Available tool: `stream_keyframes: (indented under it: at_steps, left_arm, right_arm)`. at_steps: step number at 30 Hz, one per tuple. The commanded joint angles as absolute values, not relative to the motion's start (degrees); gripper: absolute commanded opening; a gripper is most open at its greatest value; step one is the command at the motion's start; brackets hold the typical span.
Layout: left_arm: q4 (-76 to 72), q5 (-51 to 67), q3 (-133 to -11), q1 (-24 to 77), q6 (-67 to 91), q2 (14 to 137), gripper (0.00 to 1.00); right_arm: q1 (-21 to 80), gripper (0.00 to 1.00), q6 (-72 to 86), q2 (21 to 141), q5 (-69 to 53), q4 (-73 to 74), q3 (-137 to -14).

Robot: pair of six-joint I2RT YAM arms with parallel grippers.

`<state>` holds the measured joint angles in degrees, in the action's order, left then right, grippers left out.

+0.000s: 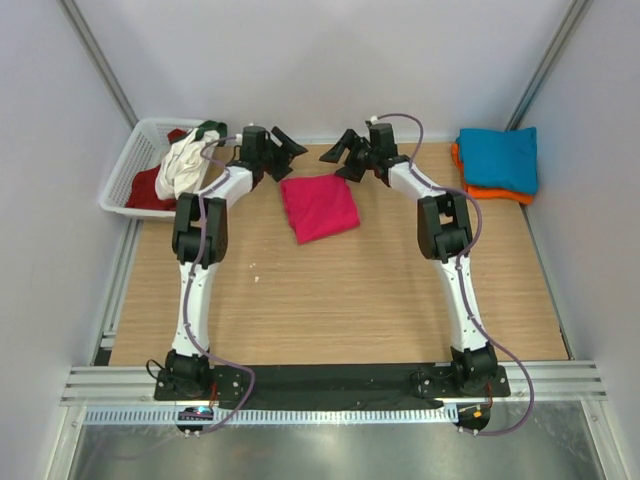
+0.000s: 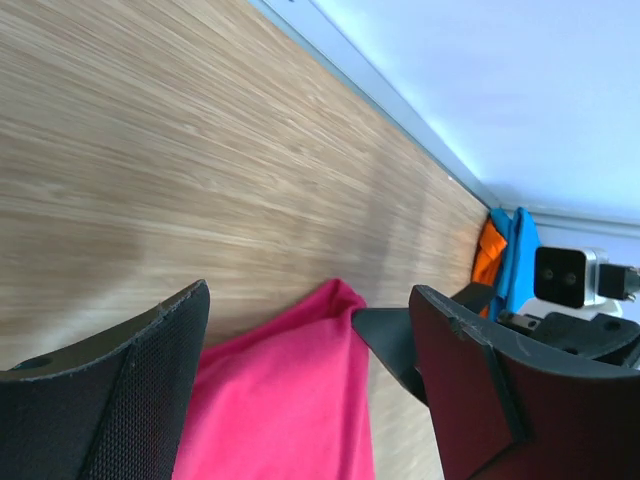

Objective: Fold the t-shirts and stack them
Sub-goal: Fold the tshirt

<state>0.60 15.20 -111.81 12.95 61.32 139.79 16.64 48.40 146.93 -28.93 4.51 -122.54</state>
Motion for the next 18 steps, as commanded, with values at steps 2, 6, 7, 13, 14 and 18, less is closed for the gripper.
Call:
stream_keyframes:
  at_steps: [2, 6, 7, 13, 14, 18]
  left_arm:
    - [-0.2, 15.0, -116.0, 12.7, 58.6, 141.7, 0.81]
    - [2.9, 15.0, -117.0, 12.7, 52.5, 139.4, 0.82]
    - [3.8, 14.2, -117.2, 12.7, 51.1, 137.2, 0.83]
    - [11.4, 7.1, -116.9, 12.8, 40.6, 127.8, 0.84]
    - [12.0, 6.2, -115.0, 12.8, 39.9, 124.1, 0.84]
    - [11.0, 5.6, -108.1, 13.4, 41.9, 116.6, 0.77]
  right_arm:
    - [15.7, 0.83, 47.6, 146.3, -28.6, 3.2, -127.0]
    - [14.6, 0.84, 41.8, 141.3, -28.6, 8.6, -127.9]
    - [14.5, 0.84, 40.4, 139.8, -28.5, 9.6, -127.6]
    - [14.4, 0.86, 29.2, 126.6, -25.8, 18.4, -120.2]
    - [14.5, 0.85, 28.3, 125.0, -25.1, 19.2, -116.4]
    - [14.6, 0.7, 27.6, 116.9, -25.7, 19.4, -105.3]
